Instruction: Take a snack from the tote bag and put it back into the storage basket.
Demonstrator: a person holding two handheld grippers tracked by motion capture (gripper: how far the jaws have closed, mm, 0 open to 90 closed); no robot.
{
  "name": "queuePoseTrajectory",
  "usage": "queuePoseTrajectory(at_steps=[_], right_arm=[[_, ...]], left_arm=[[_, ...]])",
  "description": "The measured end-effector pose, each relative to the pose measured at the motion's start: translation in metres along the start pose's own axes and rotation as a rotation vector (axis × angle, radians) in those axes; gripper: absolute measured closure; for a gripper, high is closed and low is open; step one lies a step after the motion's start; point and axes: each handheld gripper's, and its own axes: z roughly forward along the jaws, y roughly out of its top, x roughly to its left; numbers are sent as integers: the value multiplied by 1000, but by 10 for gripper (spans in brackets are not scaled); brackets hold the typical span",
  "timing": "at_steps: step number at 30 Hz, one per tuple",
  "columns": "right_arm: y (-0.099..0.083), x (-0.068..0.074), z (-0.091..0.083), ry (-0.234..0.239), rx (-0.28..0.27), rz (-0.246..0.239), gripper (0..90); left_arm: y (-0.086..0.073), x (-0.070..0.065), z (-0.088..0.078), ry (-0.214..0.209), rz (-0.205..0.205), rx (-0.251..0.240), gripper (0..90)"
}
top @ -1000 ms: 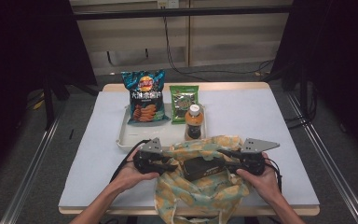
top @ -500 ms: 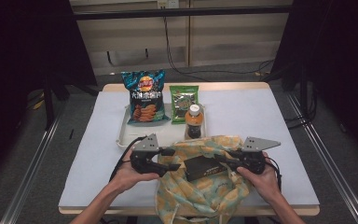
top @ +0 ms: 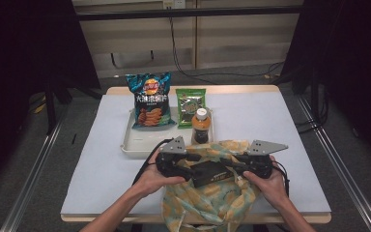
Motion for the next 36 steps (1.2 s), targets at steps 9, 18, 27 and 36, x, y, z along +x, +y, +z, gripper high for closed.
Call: queuePoseTrajectory(at_steps=[9, 18, 27, 36], right_arm=[[-1, -1, -1, -6, 3, 3, 762], [-2, -1, -1, -10, 9, 4, 754], [-5, -1, -1, -6, 16, 3, 721], [-8, 2, -4, -30, 16, 1, 568]], left_arm=[[-8, -1, 13, -19, 56, 84, 400], [-11, -12, 27, -11, 110, 158, 360], [-14, -13, 40, 0, 103, 177, 332], [-16, -10, 42, 16, 88, 175, 415]])
